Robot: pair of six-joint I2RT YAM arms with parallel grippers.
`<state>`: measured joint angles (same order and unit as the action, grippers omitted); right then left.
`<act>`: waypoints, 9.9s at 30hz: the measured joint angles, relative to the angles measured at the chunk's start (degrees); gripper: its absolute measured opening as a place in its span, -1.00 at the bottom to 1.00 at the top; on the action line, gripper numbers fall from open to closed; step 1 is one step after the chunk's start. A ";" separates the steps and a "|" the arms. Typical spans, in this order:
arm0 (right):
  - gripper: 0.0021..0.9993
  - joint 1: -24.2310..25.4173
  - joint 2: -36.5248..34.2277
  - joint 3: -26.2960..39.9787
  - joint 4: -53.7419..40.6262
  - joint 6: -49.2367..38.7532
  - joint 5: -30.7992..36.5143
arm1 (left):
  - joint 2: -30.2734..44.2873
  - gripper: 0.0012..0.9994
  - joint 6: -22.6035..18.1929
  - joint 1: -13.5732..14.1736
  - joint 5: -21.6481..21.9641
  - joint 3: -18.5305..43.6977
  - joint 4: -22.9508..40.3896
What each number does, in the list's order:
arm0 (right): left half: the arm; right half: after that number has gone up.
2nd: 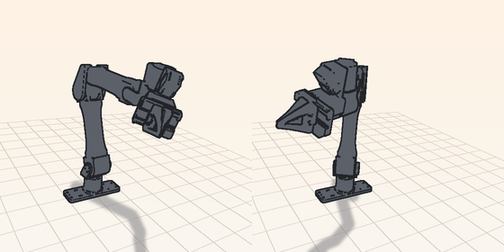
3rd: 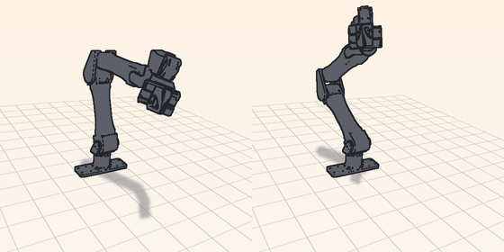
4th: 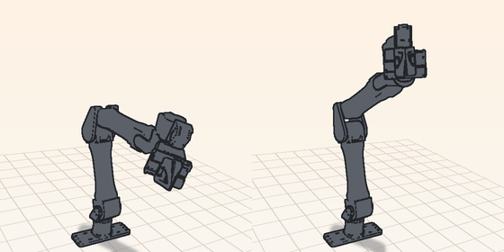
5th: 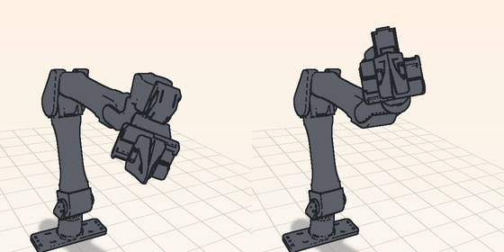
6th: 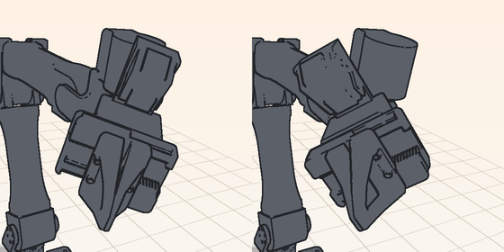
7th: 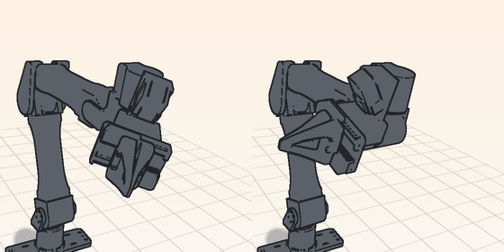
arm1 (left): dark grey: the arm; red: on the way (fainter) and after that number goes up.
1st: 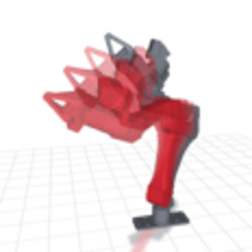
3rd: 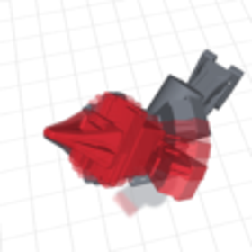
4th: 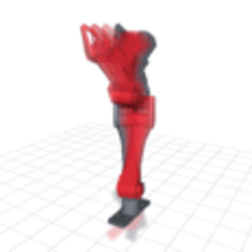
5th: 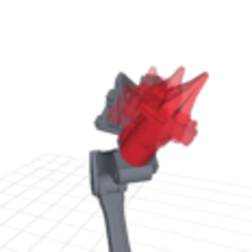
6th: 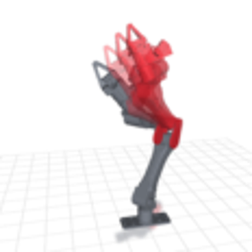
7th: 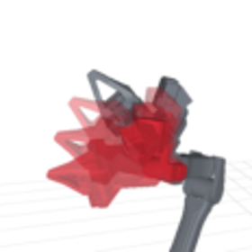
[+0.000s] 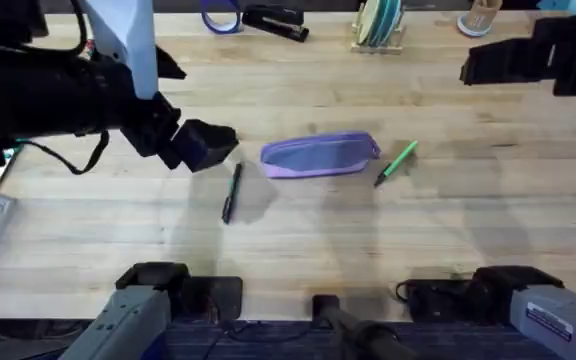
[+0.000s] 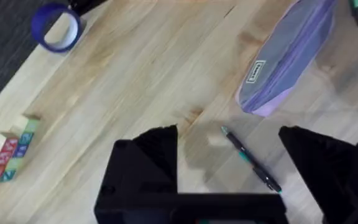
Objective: Unzip the bag, pick up the pens from the table one at a time and place them inside, then zip the bag closed.
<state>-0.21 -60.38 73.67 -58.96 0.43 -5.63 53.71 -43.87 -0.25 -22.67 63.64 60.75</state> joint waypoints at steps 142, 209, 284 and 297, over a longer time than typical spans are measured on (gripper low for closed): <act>0.99 2.36 -0.31 0.05 -1.10 -11.24 -6.01 | 42.77 -0.92 -32.66 8.04 -20.79 0.26 -2.71; 0.99 21.77 -30.62 1.20 -11.69 -86.81 -44.83 | 42.77 -0.92 -32.66 8.04 -20.86 0.26 -2.91; 0.99 17.26 -32.37 0.93 -16.25 -104.59 -37.42 | 42.77 -0.92 -32.66 8.04 -20.84 0.26 -2.91; 0.99 13.30 -38.22 -0.02 -15.07 -104.13 -37.40 | 42.77 -0.92 -32.66 8.04 -20.84 0.26 -2.91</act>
<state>13.09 -98.60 73.65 -74.03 -103.70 -43.03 96.49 -76.53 7.79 -43.51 63.90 57.84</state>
